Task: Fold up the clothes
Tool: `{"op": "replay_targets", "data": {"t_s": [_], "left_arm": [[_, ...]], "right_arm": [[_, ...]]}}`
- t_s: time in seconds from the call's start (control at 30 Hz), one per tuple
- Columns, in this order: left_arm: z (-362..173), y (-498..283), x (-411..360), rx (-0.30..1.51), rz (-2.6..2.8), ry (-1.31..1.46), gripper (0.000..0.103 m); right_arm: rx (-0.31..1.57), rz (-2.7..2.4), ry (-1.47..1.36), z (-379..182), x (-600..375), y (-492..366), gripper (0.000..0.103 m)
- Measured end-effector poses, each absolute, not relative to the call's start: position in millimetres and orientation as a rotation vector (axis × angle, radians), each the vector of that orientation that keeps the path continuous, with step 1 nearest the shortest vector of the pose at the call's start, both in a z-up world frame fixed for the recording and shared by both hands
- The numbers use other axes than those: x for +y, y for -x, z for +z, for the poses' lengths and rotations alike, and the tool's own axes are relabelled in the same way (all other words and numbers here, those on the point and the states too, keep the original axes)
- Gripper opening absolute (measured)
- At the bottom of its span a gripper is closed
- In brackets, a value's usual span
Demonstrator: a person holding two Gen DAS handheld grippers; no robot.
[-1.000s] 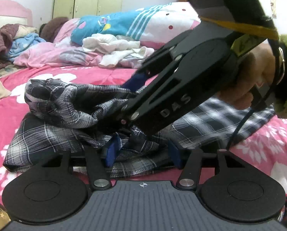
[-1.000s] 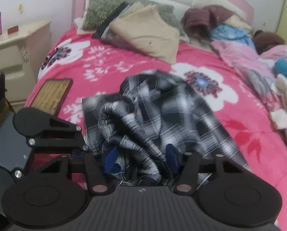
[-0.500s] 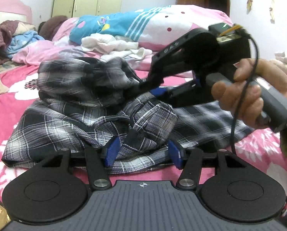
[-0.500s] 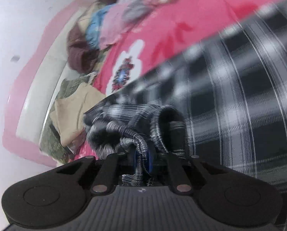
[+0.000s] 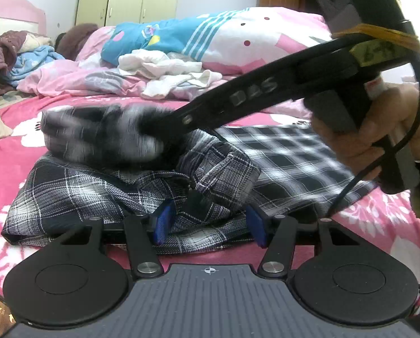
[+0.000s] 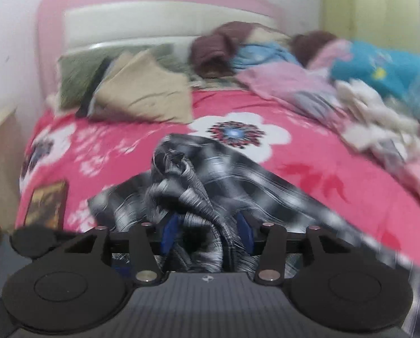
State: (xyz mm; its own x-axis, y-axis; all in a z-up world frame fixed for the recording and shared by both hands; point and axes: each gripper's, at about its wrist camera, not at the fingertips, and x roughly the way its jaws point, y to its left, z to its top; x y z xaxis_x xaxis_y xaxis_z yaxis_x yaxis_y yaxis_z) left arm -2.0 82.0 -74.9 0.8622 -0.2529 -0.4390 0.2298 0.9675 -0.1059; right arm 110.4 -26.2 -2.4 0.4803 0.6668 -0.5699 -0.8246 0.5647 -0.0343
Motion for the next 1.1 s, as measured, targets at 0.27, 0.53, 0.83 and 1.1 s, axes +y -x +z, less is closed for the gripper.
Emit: {"op": "replay_targets", "data": {"t_s": [0.27, 0.53, 0.83, 1.1], "left_arm": [[-75, 4, 82, 0.463, -0.257, 0.045, 0.056], [-75, 4, 82, 0.463, -0.258, 0.044, 0.056], [-75, 3, 81, 0.455, -0.257, 0.041, 0.056], [-73, 7, 88, 0.436, -0.276, 0.094, 0.056]], "right_arm": [[0.603, 0.874, 0.169, -14, -23, -139, 0.032], [0.946, 0.688, -0.69, -57, -122, -219, 0.035], [0.814, 0.803, -0.626, -39, -129, -204, 0.057], [0.736, 0.864, -0.295, -27, -81, -185, 0.058]]}}
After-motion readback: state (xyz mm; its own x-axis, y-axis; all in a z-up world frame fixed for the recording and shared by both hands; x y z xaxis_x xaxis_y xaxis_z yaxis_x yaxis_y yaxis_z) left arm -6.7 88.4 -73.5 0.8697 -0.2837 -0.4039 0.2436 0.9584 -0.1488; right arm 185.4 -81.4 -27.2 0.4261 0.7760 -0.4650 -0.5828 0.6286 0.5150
